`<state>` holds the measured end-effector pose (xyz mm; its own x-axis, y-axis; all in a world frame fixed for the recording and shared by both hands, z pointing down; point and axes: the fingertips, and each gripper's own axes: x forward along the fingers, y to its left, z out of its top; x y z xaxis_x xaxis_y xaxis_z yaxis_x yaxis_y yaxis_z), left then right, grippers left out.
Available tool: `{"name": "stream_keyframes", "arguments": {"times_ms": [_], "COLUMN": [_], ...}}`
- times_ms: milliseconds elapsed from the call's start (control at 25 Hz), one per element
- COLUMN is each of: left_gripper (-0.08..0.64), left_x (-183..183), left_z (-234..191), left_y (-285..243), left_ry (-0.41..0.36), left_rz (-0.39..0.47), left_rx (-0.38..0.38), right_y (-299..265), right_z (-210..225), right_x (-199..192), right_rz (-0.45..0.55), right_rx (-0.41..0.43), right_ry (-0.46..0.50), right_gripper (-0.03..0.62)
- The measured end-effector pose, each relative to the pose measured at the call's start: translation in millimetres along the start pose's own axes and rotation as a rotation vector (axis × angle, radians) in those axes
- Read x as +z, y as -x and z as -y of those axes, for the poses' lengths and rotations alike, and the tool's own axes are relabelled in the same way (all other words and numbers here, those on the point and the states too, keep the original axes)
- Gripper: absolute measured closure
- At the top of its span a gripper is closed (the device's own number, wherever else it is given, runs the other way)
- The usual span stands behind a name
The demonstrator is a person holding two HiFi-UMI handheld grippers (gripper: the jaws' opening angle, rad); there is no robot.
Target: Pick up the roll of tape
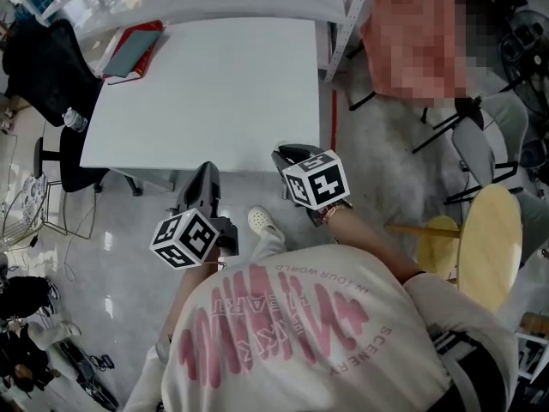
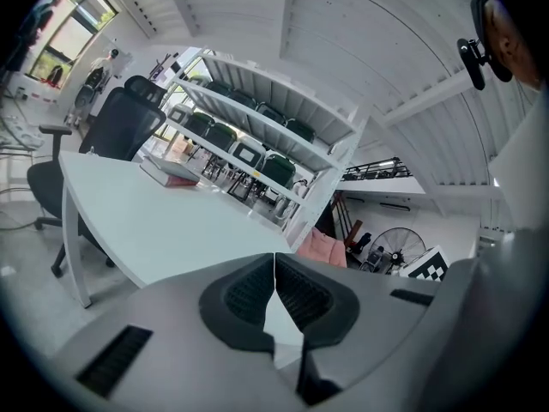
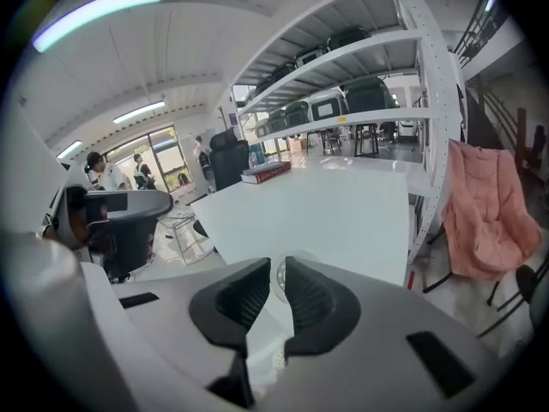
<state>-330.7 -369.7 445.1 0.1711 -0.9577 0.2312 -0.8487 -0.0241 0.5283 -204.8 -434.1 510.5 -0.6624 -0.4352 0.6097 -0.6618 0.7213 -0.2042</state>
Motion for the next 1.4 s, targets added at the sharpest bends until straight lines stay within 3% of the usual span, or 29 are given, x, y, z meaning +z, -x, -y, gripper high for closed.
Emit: {"name": "stream_keyframes", "arguments": {"times_ms": [720, 880, 1160, 1400], "left_gripper": [0.535, 0.535, 0.535, 0.535], "left_x": [49.4, 54.6, 49.0, 35.2], "left_z": [79.4, 100.4, 128.6, 125.2], "left_y": [55.9, 70.6, 108.2, 126.7], "left_ry": [-0.12, -0.14, -0.199, -0.171], "left_rz": [0.145, 0.17, 0.236, 0.229], "left_rx": [-0.053, -0.056, -0.048, -0.01], "right_y": [144.8, 173.1, 213.1, 229.4], "right_z": [-35.3, -35.7, -38.0, -29.4], "right_x": [92.5, 97.4, 82.3, 65.6], "right_rz": [0.436, 0.492, 0.561, 0.579], "right_rx": [0.022, -0.004, 0.001, -0.004], "right_ry": [-0.004, 0.044, 0.028, -0.019], "right_gripper": [0.523, 0.522, 0.522, 0.52]}}
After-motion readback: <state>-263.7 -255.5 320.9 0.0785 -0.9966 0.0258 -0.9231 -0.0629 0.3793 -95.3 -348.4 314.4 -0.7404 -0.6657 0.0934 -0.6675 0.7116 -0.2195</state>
